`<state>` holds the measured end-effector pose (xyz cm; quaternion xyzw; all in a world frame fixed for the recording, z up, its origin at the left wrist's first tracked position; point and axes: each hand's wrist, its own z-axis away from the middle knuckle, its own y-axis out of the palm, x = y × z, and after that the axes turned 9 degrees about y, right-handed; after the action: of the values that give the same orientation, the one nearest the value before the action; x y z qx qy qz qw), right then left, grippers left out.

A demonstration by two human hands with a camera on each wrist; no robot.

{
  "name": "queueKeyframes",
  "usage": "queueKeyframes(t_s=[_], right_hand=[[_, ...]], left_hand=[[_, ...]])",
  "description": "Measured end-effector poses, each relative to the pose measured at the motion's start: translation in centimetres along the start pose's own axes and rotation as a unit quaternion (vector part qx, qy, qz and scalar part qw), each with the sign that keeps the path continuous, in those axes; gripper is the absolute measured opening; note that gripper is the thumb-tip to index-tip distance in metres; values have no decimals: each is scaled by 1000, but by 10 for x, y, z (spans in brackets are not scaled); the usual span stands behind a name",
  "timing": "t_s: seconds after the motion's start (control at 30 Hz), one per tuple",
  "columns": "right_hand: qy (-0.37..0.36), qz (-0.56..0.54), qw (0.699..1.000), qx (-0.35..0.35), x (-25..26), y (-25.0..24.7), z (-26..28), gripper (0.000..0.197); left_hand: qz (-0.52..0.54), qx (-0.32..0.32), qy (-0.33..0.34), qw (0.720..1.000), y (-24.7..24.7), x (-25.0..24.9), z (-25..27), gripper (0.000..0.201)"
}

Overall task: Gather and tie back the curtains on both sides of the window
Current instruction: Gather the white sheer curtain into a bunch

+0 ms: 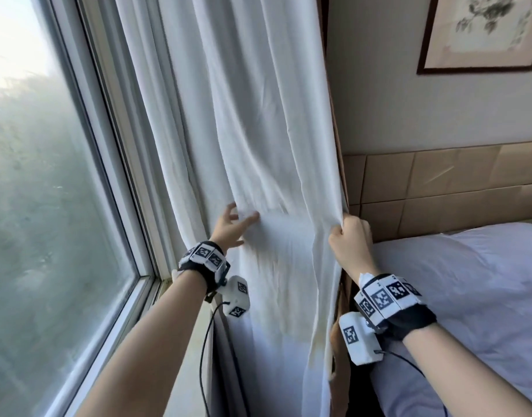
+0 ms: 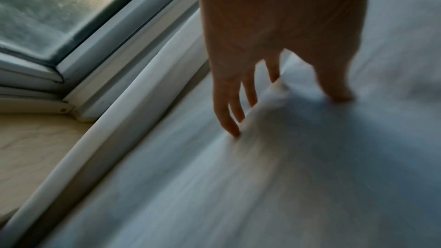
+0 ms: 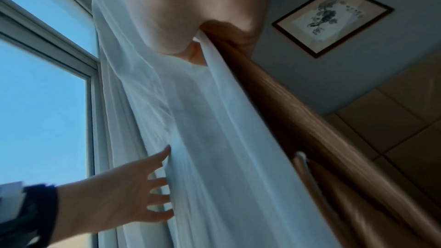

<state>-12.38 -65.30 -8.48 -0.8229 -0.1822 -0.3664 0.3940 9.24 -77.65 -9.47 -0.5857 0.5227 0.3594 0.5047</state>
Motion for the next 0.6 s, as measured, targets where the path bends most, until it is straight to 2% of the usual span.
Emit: queueKeyframes(t_s=[0.03, 0.1, 0.2, 0.3, 0.4, 0.47, 0.6], right_hand=[[0, -5, 1000, -3, 0, -1, 1, 38], [-8, 3, 1000, -9, 0, -2, 2, 42], [-9, 31, 999, -24, -3, -4, 1, 34], [-18, 71, 997, -26, -3, -10, 1, 11], [-45, 126, 991, -19, -2, -10, 0, 32], [-58, 139, 989, -14, -2, -8, -3, 42], [-41, 150, 988, 3, 0, -2, -8, 47]], left_hand=[[7, 45, -9, 999, 4, -3, 0, 73], [3, 67, 15, 998, 18, -4, -5, 65], [23, -8, 69, 997, 41, 0, -11, 45], [12, -74, 101, 992, 53, 1, -11, 35], [-41, -142, 119, 982, 54, 1, -8, 33], [-52, -163, 147, 974, 49, 7, -7, 44], [-120, -185, 178, 959, 37, 14, 8, 49]])
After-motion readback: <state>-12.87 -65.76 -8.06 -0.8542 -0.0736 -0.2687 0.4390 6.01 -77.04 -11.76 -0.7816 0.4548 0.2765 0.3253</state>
